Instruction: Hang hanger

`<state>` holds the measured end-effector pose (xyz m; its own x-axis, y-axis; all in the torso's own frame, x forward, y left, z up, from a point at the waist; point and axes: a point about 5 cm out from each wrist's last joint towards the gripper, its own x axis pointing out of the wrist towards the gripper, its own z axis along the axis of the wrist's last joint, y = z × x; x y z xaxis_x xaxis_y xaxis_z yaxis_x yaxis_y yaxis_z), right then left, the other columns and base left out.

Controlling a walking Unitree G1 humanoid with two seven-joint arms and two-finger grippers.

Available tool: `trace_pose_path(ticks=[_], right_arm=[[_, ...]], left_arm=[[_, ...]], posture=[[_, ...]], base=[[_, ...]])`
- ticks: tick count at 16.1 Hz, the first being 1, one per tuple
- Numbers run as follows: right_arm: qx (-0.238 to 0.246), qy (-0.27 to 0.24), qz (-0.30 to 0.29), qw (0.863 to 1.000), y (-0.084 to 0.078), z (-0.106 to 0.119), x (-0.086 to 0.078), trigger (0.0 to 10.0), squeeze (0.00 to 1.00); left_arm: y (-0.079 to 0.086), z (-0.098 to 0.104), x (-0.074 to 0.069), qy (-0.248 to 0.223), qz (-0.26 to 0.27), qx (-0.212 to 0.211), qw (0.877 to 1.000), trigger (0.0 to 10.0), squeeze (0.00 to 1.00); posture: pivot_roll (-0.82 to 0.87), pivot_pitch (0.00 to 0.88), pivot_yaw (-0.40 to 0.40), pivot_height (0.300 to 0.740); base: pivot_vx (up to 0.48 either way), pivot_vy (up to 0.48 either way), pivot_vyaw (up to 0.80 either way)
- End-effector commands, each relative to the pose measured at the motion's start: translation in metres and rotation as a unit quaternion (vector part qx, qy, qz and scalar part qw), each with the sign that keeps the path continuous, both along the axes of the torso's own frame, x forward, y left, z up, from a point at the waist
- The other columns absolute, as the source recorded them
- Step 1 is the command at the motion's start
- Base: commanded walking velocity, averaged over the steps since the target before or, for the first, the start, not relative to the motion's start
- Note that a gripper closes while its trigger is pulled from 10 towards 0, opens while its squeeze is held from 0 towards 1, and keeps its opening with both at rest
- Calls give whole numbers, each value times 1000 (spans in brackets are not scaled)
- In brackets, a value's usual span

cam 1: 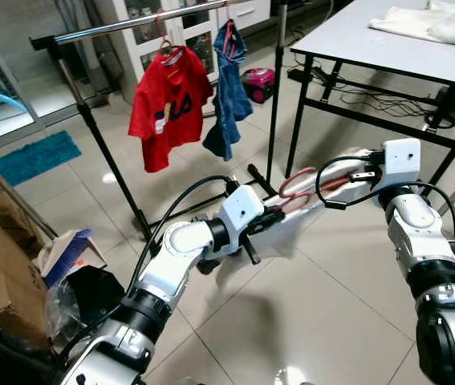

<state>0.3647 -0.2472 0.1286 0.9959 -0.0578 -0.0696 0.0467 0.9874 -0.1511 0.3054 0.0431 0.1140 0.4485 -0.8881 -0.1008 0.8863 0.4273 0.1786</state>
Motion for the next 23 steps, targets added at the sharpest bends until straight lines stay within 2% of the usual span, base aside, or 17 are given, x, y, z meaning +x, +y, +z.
trace_pose_path(ticks=[1,2,4,6,8,9,11,12,13,18,20,22,23], right_arm=[[13,-17,-33,999,-12,12,3,0,0],[-1,-11,-35,999,-11,13,5,0,0],[-16,0,-25,1000,-6,9,7,0,0],[2,11,-21,1000,-4,1,4,0,0],[127,4,-15,992,-5,-4,2,0,0],[172,2,-8,985,-5,-5,2,0,0],[204,1,-9,979,-6,-8,0,0,0],[242,10,-15,970,-9,-18,-6,0,0],[253,14,-18,967,-10,-22,-8,0,0],[385,32,-50,921,-14,-49,-24,0,0],[431,26,-44,901,-10,-51,-24,0,0],[461,9,-9,888,0,-46,-19,0,0],[464,1,6,886,5,-41,-16,0,0]], left_arm=[[4,0,-3,10,-14,1,1000,10000,0],[2,2,-6,15,-33,-3,999,10000,0],[2,7,-6,12,-34,-4,999,10000,0],[5,12,-3,7,-21,-6,1000,10000,0],[9,11,-1,7,-9,1,1000,10000,0],[10,9,-2,8,-7,7,1000,10000,0],[10,9,-1,11,-2,5,1000,10000,0],[10,10,0,14,4,2,1000,10000,0],[10,10,0,14,5,2,1000,10000,0],[9,13,1,14,9,-4,1000,10000,0],[9,13,1,15,10,-5,1000,10000,0],[10,12,2,16,14,-3,1000,10000,0],[10,12,2,17,16,-4,1000,10000,0]], posture=[[-75,0,116,740],[-71,0,116,740],[-64,0,114,740],[-56,0,110,740],[-51,0,104,740],[-51,0,103,740],[-54,0,103,740],[-56,0,102,740],[-57,0,103,740],[-58,0,107,740],[-56,0,107,740],[-54,0,107,740],[-54,0,105,740]], base=[[0,0,0],[0,0,0],[0,0,0],[0,0,0],[0,0,0],[0,0,0],[0,0,0],[0,0,0],[0,0,0],[0,0,0],[0,0,0],[0,0,0],[0,0,0]])
